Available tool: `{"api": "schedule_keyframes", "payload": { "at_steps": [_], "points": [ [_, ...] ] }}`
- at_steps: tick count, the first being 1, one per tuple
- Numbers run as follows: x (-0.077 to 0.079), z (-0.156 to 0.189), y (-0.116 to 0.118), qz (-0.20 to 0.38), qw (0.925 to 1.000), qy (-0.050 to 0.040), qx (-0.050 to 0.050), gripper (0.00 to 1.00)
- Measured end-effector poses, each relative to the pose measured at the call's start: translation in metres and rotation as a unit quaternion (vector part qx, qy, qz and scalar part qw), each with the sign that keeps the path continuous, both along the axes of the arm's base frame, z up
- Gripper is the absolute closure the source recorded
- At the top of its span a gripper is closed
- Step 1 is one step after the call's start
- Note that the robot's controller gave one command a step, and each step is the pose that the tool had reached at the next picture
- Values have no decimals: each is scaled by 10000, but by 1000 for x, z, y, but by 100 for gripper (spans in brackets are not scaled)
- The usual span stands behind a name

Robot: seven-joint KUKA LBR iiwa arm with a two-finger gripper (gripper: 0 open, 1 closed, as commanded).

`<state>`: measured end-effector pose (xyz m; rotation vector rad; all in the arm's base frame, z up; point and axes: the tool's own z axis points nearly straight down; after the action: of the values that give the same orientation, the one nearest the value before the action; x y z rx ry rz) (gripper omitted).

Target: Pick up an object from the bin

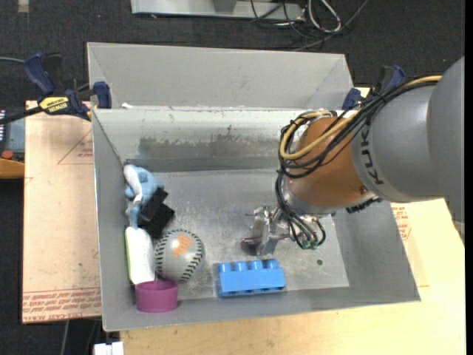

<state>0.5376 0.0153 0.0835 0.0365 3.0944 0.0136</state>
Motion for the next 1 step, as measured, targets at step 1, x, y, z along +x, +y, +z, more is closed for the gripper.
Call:
{"api": "schedule_keyframes", "payload": {
  "at_steps": [1],
  "points": [
    [2,27,-5,91,10000,-5,-1,100]
  ]
}}
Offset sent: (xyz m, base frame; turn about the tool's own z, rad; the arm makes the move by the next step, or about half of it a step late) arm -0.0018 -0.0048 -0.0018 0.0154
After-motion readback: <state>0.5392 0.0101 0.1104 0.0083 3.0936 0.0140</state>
